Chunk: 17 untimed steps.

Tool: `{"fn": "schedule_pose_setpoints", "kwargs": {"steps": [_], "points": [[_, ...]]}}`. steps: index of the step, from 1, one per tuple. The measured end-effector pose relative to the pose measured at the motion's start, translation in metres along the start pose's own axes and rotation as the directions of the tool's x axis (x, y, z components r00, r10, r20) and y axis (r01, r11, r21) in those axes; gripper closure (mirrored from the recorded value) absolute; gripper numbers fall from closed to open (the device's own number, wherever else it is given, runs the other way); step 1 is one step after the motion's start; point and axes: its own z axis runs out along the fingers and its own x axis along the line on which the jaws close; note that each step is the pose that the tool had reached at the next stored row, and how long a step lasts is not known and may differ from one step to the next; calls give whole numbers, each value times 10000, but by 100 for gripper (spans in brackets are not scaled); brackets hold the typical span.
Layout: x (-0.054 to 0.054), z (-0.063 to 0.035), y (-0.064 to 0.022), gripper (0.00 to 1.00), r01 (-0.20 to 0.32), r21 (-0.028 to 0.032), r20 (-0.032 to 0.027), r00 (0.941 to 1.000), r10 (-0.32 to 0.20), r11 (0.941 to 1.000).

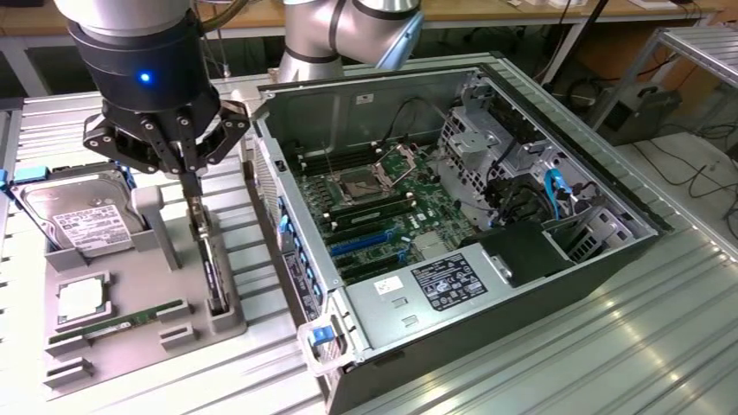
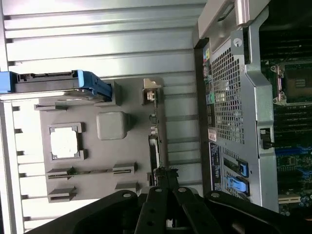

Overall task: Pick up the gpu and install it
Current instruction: 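Reach for the gpu, then pick up the gpu and move the gpu toward the slot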

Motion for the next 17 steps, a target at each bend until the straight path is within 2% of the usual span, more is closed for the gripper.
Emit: {"fn": "schedule_pose_setpoints", "kwargs": {"steps": [15,16,17], "points": [[0,0,0,89,0,1,-1,10000,0,10000],[5,45,-3,64,2,-1,15,10000,-2,10000],[27,181,-10,64,2,-2,27,10000,-2,10000]]}}
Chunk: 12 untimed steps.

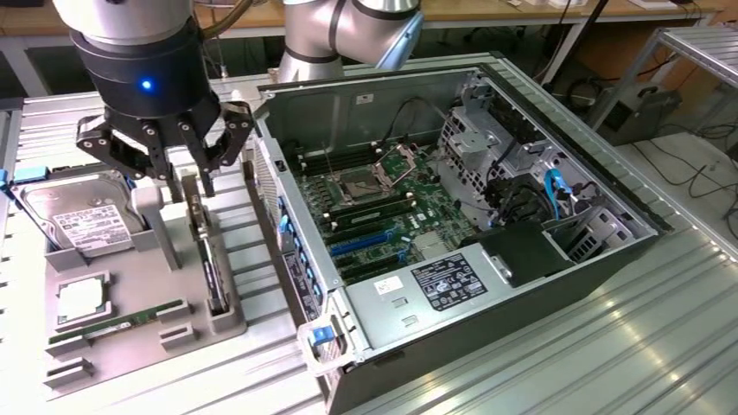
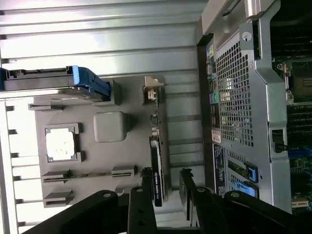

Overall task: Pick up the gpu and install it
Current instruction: 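Pick up the gpu and move the gpu toward the slot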

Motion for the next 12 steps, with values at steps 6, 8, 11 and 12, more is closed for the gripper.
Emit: {"fn": "schedule_pose_setpoints", "kwargs": {"steps": [6,8,11,12], "points": [[76,674,-64,64,0,-1,22,10000,0,10000],[77,711,-67,64,0,-1,22,10000,0,10000],[79,769,-72,64,0,-1,22,10000,0,10000],[80,787,-73,64,0,0,21,10000,0,10000]]}}
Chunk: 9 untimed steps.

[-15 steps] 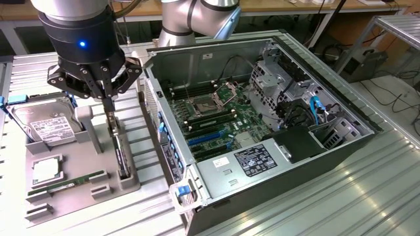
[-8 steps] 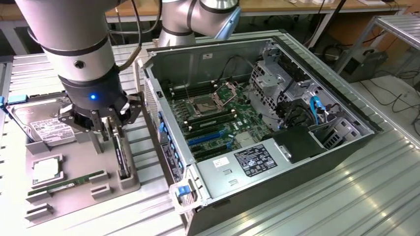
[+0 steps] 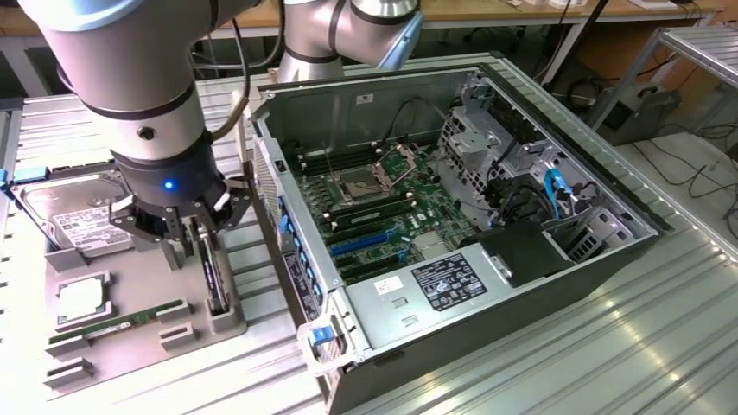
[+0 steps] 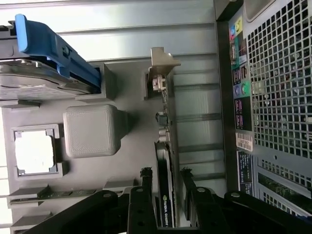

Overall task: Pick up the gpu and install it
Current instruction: 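Pick up the gpu and move the gpu toward the slot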

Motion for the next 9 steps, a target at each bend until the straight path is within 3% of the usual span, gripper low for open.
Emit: {"fn": "schedule_pose_setpoints", "kwargs": {"steps": [9], "points": [[6,184,-11,64,-5,-19,0,10000,5,10000]]}}
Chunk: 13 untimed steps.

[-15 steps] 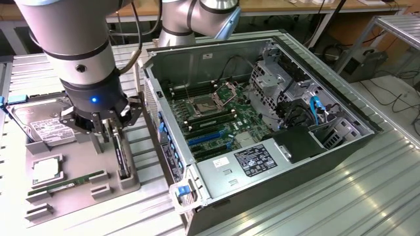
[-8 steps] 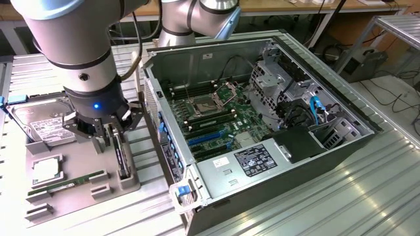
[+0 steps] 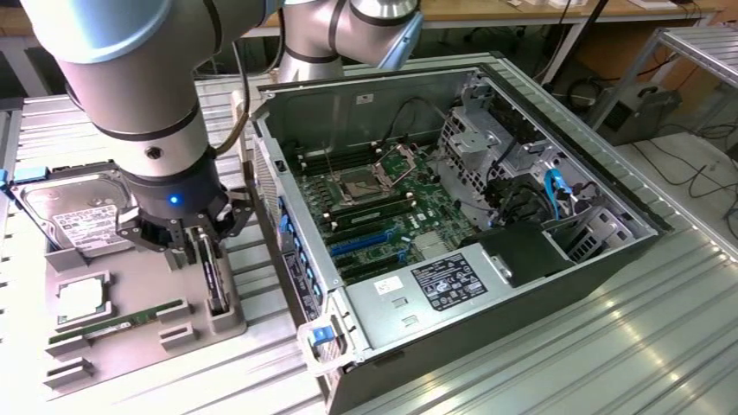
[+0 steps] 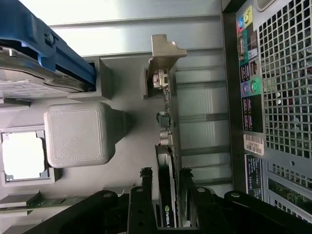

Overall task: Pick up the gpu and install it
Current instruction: 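Pick up the gpu and move the gpu toward the slot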

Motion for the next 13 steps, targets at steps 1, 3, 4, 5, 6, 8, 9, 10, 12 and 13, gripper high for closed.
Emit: {"fn": "schedule_pose_setpoints", "kwargs": {"steps": [1,3,4,5,6,8,9,10,12,13], "points": [[1,15,-1,64,-3,-14,-1,10000,3,10000],[2,23,-2,65,-6,-19,-6,10000,6,10000],[1,23,-1,72,-6,-20,-6,10000,6,10000],[1,24,-1,74,-7,-21,-4,10000,7,10000],[1,24,-1,74,-7,-22,-3,10000,7,10000],[1,25,-1,74,-7,-23,-2,10000,7,10000],[1,25,-1,74,-7,-23,-2,10000,7,10000],[1,25,-1,74,-6,-23,-2,10000,6,10000],[1,25,-1,74,-7,-22,-2,10000,7,10000],[1,25,-1,74,-6,-23,-2,10000,6,10000]]}}
